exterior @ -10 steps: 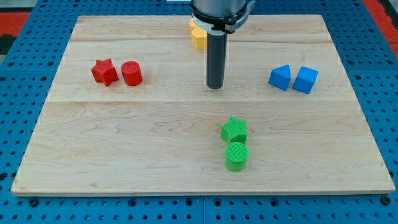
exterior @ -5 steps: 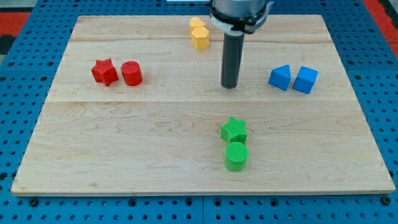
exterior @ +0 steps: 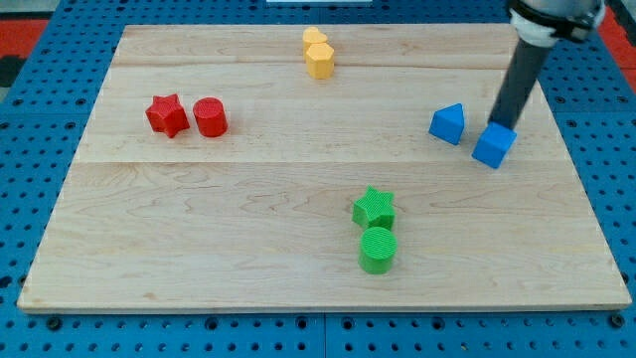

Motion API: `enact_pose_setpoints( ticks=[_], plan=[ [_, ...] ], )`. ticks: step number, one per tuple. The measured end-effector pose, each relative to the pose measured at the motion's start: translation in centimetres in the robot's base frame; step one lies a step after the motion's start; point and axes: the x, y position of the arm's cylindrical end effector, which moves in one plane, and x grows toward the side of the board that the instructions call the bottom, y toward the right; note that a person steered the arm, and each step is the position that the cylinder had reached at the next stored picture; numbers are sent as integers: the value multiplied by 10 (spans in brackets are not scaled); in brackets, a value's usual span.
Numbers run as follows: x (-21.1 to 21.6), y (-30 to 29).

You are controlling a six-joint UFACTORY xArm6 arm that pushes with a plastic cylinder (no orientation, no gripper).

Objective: Slide the blue cube parallel to the right of the green circle

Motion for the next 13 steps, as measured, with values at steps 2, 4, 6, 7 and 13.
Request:
enact_pose_setpoints(
  ticks=[2,4,6,7,13],
  plan=[
    [43,7],
    [24,-13],
    [42,-41],
    [41,-71],
    [85,-78]
  ],
)
